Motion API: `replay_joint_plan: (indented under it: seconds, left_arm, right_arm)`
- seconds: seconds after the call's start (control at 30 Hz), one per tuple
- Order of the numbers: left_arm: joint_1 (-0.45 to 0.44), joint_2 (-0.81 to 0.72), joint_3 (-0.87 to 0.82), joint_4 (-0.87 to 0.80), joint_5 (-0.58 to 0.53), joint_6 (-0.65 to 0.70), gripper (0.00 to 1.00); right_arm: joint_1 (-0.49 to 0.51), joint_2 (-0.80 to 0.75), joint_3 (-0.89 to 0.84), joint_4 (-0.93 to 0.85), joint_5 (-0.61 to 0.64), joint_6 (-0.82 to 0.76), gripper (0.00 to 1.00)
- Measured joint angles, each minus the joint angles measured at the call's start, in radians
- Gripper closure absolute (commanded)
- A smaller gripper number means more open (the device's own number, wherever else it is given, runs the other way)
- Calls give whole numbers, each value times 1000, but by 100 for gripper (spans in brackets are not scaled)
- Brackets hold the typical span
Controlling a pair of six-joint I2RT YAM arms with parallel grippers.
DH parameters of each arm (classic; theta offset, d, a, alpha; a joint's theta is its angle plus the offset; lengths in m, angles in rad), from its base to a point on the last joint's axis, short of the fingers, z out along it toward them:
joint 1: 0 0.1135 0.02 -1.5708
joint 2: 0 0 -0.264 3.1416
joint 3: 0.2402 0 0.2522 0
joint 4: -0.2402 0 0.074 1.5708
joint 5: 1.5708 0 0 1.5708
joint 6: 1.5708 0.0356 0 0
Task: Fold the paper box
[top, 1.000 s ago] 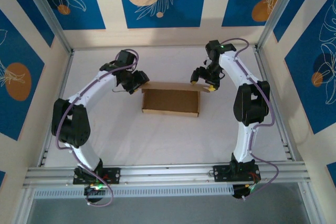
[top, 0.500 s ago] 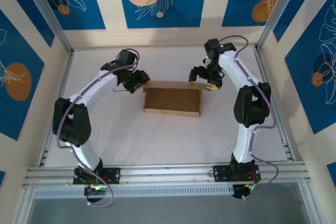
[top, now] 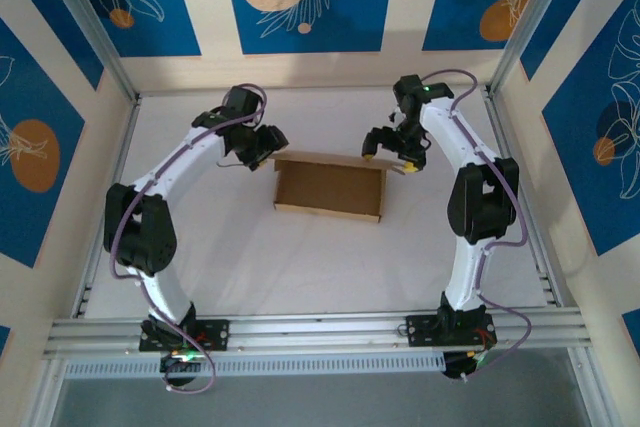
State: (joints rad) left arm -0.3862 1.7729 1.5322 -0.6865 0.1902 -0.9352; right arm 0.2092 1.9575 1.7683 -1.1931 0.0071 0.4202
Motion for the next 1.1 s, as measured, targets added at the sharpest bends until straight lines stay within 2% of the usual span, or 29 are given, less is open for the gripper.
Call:
replay_joint_plan:
  seconds: [0.2,0.43,0.53,0.7,0.9,1.1]
  left_arm:
    - [0,5,15,-3,0,2,40]
    - [0,9,15,-5,0,1,41]
    - [0,16,15,-5,0,1,41]
    - [0,24,15,-3,0,1,41]
    - [0,32,15,-3,0,1,41]
    - [0,36,19,-3,0,1,41]
  right_arm:
    - [-15,-7,-40,3,-25,34,0]
    - [-145,-136,-237,140,-295,142,0]
    - [-185,-153,-241,162,-333,158,1]
    - [-177,-153,-201,140,-302,137,0]
    - [-147,-145,-125,86,-154,103,0]
    - [-87,-61,-48,65,-112,85,0]
